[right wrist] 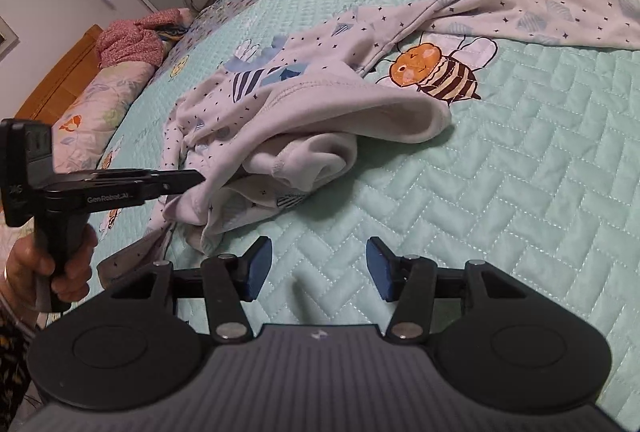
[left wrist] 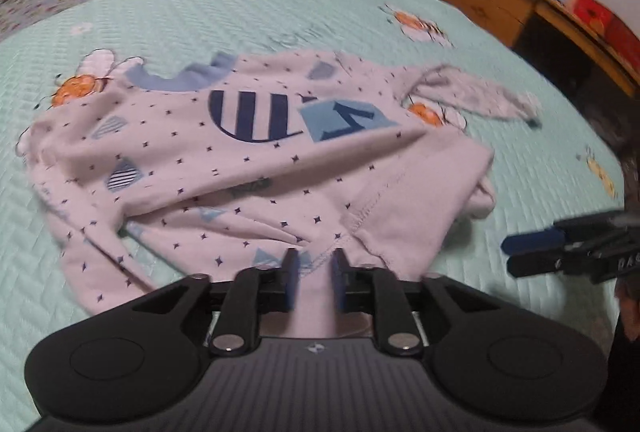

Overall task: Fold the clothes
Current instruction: 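Grasp the sleeper hem with the left gripper and lift it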

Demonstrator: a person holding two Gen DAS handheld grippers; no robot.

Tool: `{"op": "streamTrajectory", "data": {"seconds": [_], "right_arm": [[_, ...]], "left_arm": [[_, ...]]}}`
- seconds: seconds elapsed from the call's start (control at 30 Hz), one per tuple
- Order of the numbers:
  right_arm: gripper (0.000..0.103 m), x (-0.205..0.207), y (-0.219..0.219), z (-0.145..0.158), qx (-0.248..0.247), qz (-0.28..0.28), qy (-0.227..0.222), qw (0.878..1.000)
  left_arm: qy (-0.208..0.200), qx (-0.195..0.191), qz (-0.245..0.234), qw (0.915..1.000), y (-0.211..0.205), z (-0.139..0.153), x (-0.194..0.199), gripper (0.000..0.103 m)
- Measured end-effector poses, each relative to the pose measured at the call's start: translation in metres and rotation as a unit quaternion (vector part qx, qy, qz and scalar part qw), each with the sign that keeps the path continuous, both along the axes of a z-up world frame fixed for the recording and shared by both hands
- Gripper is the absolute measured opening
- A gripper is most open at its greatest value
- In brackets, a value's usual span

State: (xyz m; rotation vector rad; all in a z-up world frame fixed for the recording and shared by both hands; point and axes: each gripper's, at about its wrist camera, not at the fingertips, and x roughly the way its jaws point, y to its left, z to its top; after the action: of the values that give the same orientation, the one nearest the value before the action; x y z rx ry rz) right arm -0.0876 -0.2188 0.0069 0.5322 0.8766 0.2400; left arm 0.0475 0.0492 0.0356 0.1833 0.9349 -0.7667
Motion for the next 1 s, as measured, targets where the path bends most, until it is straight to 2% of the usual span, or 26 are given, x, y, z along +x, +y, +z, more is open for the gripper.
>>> {"op": "streamTrajectory", "data": {"seconds": [0.07, 0.13, 0.2, 0.37, 0.47, 0.53, 0.6, 0.63, 0.7, 0.77, 0.87, 0.93, 1.0], "right_arm": [[0.055, 0.000, 0.000, 0.000, 0.000, 0.002, 0.001, 1.000], [0.055, 0.001, 0.000, 0.000, 0.000, 0.004, 0.001, 1.000], [0.055, 0.001, -0.001, -0.001, 0.001, 0.005, 0.001, 1.000], [0.055, 0.002, -0.002, -0.004, 0.004, 0.005, 0.002, 1.000], [0.055, 0.002, 0.000, -0.004, -0.003, 0.009, 0.000, 1.000], [0.055, 0.002, 0.000, -0.004, -0.005, 0.010, -0.002, 1.000], [0.055, 0.002, 0.000, -0.005, -0.007, 0.011, -0.004, 1.000], [0.055, 0.001, 0.000, -0.005, -0.007, 0.011, -0.005, 1.000], [0.055, 0.000, 0.001, -0.005, -0.007, 0.011, -0.008, 1.000], [0.055, -0.001, 0.001, -0.006, -0.009, 0.012, -0.012, 1.000], [0.055, -0.003, 0.002, -0.005, -0.012, 0.010, -0.016, 1.000], [0.055, -0.005, 0.001, -0.005, -0.010, 0.007, -0.018, 1.000], [0.055, -0.008, -0.002, -0.003, -0.005, 0.002, -0.018, 1.000]], "left_arm": [[0.003, 0.005, -0.006, 1.0000, -0.001, -0.002, 0.003, 0.033], [0.002, 0.005, -0.004, 1.0000, 0.001, -0.001, 0.006, 0.043], [0.001, 0.008, -0.008, 0.9999, 0.001, -0.001, 0.007, 0.057], [0.008, 0.039, -0.045, 0.9982, -0.008, -0.010, 0.006, 0.058], [0.013, 0.039, -0.050, 0.9979, -0.008, -0.012, 0.008, 0.057], [0.016, 0.036, -0.051, 0.9979, -0.007, -0.012, 0.009, 0.053], [0.014, 0.036, -0.055, 0.9977, -0.006, -0.010, 0.004, 0.023], [0.013, 0.036, -0.057, 0.9976, -0.006, -0.009, 0.002, 0.021], [-0.007, 0.053, -0.053, 0.9972, -0.008, -0.005, -0.008, 0.012], [-0.036, 0.076, -0.042, 0.9956, -0.011, -0.001, -0.021, 0.010], [-0.084, 0.073, -0.017, 0.9936, -0.013, 0.014, -0.049, 0.009], [-0.102, 0.044, 0.004, 0.9938, -0.009, 0.033, -0.068, 0.009], [-0.117, -0.010, 0.045, 0.9920, 0.002, 0.061, -0.082, 0.008]]}}
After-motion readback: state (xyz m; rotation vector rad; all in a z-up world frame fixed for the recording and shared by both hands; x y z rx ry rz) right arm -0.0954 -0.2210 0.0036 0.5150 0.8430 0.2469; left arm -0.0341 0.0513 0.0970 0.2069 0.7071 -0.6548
